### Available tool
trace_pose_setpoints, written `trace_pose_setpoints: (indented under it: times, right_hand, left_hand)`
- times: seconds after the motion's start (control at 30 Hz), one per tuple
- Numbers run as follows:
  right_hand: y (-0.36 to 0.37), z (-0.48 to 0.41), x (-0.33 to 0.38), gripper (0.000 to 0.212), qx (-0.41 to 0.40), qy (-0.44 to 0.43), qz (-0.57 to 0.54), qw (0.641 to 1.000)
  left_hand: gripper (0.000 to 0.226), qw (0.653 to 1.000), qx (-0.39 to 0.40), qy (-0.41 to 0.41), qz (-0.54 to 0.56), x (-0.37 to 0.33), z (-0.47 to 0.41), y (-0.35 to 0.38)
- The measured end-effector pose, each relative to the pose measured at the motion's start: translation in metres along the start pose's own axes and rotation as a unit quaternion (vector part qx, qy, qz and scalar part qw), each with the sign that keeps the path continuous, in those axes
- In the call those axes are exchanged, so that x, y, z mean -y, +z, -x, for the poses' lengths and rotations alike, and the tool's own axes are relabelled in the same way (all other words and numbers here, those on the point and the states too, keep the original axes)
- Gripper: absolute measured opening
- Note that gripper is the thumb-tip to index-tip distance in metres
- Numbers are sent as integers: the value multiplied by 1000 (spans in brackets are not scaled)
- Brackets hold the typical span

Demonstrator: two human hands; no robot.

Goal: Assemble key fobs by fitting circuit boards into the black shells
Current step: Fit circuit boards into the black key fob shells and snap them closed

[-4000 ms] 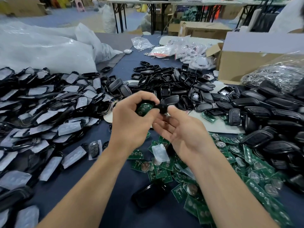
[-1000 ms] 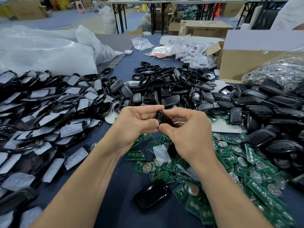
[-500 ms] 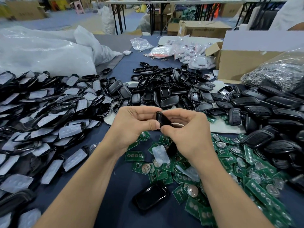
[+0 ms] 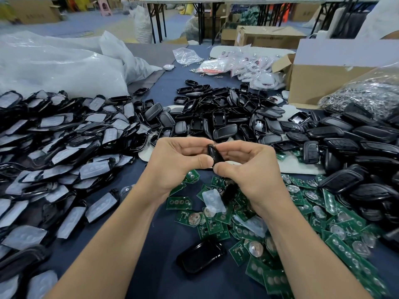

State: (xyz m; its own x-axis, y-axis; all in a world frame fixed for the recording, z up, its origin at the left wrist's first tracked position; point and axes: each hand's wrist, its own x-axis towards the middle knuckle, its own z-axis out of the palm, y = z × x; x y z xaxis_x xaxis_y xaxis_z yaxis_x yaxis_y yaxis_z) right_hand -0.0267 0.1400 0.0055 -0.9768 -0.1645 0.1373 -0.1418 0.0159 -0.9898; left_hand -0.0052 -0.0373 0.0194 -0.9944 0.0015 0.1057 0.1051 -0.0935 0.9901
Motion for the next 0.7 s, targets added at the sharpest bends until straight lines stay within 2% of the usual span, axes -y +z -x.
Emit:
trace_pose_setpoints:
  times: [0.17, 0.33, 0.57, 0.7]
  right_hand:
    - [-3, -1, -1, 40, 15, -14, -14, 1000]
    - [0, -3, -4, 39, -13, -17, 11, 1000]
    - [4, 0, -3, 42, 18, -10, -6, 1000]
    - [8, 4, 4, 41, -38, -45, 56, 997]
  left_hand:
    - [35, 1000, -12, 17, -8, 0, 0, -1]
    - [38, 999, -26, 21, -38, 2, -1, 1]
    - [33, 996, -72, 45, -10, -1, 1, 6]
    - [32, 997, -75, 19, -32, -2, 1, 8]
